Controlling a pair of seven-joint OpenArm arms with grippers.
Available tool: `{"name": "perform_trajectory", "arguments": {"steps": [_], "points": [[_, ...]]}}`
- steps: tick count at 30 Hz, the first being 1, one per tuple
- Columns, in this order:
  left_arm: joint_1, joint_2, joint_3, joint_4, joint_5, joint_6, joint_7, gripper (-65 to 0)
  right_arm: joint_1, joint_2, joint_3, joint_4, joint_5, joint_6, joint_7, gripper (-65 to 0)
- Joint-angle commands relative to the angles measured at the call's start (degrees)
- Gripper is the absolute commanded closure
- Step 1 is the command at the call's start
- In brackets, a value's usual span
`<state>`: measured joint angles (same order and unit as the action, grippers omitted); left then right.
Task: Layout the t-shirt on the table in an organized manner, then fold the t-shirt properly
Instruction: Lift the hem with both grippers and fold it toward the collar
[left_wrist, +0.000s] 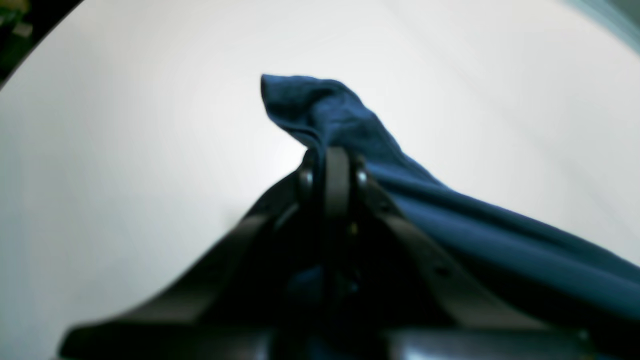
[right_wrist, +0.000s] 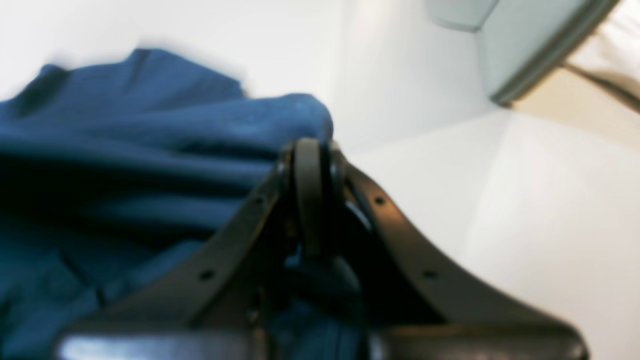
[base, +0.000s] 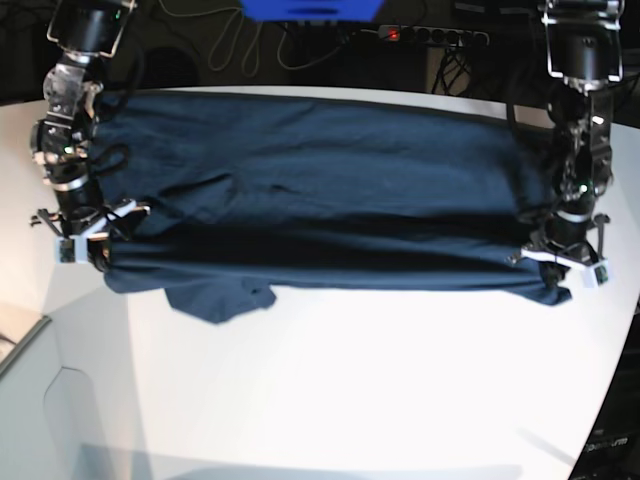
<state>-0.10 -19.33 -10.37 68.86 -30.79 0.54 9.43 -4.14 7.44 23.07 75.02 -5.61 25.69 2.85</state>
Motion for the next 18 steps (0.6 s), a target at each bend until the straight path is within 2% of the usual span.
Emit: {"name": "perform_trajectory", "arguments": {"steps": [1,5,14,18], "points": [[0.14,-0.93,-0.31,2.04,-0.38,-0.4,-0.77,-0.1,-1.26,0.6,0.18,2.65,2.31,0.2,2.29,0.0],[4.36,-0.76,-2.68,4.5,-1.87,-0.4,0.63,-0.4,-7.15,0.6,0.18,6.16,5.91,0.2,2.38,0.0],[9.64,-0.58,-2.6,4.15,-1.87,-0.4,0.99,-0.5,-14.45,0.6,0.18,6.34,6.79,0.2,2.73,0.0],[9.99,-0.05,-2.77,0.63,-1.87,-0.4,0.99,-0.6,-16.47,0.6,-0.17,5.9,6.97,0.2,4.05,0.0]]}}
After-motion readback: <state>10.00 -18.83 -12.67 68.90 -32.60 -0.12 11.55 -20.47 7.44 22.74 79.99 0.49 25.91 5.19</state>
